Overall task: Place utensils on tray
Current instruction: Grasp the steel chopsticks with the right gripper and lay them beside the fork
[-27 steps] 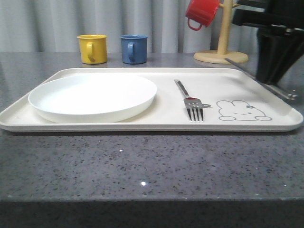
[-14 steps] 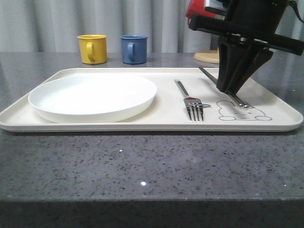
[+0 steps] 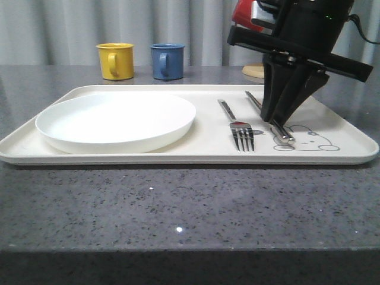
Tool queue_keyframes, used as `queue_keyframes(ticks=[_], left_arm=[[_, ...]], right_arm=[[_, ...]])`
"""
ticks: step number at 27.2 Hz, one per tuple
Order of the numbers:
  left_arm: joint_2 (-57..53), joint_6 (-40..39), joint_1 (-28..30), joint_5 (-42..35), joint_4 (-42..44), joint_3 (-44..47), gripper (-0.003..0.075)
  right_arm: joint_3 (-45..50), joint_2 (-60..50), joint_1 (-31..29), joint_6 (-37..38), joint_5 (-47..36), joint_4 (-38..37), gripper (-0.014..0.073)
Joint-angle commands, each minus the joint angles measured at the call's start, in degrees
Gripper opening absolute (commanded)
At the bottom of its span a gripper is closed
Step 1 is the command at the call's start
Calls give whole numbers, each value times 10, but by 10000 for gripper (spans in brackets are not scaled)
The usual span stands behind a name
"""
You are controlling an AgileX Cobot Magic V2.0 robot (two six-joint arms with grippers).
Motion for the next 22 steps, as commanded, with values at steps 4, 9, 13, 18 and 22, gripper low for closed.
queue_keyframes(ticks=[4, 9, 13, 18, 22], left_arm=[[1, -5, -4, -33, -7, -15, 422], [1, -5, -4, -33, -7, -15, 423], [1, -5, -4, -33, -7, -15, 422], [1, -5, -4, -33, -7, -15, 422], [1, -5, -4, -33, -7, -15, 422]], right_arm=[[-19, -26, 0, 1, -8, 14, 227], [-25, -34, 0, -3, -8, 11, 227], [-29, -55, 0, -43, -8, 10, 225], [-29, -100, -2, -116, 3, 6, 224], [-29, -141, -18, -142, 30, -22, 224]])
